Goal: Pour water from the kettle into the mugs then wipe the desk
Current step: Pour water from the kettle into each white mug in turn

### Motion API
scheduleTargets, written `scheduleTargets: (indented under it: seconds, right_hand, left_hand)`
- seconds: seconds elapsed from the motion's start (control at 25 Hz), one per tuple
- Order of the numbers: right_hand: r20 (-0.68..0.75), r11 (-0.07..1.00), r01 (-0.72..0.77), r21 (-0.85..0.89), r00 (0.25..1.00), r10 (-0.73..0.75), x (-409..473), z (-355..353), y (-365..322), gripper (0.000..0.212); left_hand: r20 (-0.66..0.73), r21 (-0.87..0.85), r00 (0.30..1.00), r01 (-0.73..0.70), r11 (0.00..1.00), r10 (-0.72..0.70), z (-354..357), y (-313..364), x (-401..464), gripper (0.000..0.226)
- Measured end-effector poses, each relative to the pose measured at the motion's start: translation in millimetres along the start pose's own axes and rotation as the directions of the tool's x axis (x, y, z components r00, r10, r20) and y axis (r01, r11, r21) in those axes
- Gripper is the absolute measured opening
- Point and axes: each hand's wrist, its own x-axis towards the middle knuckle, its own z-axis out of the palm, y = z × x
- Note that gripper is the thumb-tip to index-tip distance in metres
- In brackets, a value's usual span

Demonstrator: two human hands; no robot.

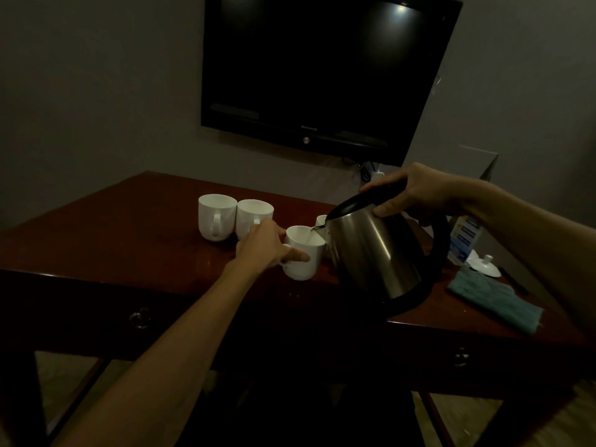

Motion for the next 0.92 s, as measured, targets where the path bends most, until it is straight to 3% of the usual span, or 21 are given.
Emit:
scheduleTargets:
  seconds: [0.6, 0.92]
  right_hand:
    - [-0.01, 0.999, 0.036, 0.035, 0.999, -0.036, -8, 3, -7, 0.057]
    - [-0.039, 0.998, 0.053, -0.042, 0.998, -0.055, -5, 2, -18, 0.049]
  left_hand:
    - [0.003, -0.004, 1.0, 0.001, 1.0, -0.001, 0, -1, 2, 0.059]
    - [0.015, -0.015, 1.0, -0.004, 1.0, 0.004, -1, 1, -2, 0.062]
